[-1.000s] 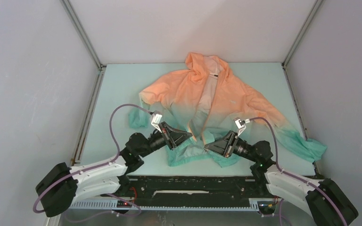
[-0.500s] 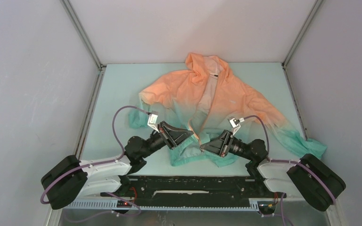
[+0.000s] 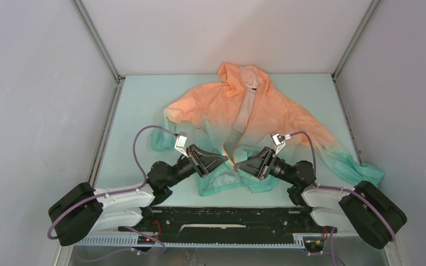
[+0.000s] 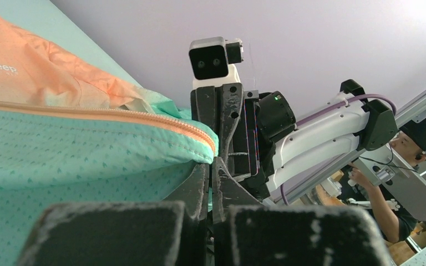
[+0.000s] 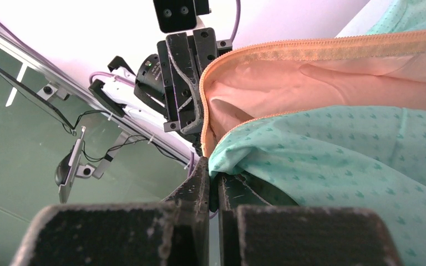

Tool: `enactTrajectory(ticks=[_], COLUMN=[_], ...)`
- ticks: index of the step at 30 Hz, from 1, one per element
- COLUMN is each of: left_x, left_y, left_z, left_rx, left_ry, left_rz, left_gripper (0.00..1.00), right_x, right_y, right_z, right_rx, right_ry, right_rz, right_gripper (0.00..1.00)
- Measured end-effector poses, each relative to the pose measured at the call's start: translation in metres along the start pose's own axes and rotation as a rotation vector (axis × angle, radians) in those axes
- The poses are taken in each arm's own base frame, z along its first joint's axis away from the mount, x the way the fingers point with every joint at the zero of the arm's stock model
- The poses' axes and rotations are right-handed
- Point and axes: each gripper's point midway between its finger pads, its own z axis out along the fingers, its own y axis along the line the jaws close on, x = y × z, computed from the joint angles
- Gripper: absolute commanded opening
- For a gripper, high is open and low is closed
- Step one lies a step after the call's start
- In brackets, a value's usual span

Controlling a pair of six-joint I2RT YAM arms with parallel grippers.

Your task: Zip up the jacket

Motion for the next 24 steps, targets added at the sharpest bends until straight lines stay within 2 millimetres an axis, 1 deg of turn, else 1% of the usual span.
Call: enactTrajectory(ticks=[10,16,24], left_x=[0.000,-0.003,-0.001], left_y=[-0.001,-0.004,-0.003], left_z=[0.000,-0.001,0.000], left_rx=[0.003,0.012,0.007], left_ry=[-0.002,-0.010,-0.004], left_rz=[-0.008,-0.005,-0.007], left_gripper=[0.00,0.00,0.00], right_x=[-0.002,-0.004,-0.003], right_y=[0.001,0.010,0.011], right_z=[0.001,0.000,0.001], right_rx=[-0.004,-0.031,-0.035], right_ry=[-0.008,-0.016,-0.014], right_rz=[-0.004,-0.020,-0.020], right_gripper=[0.00,0.00,0.00])
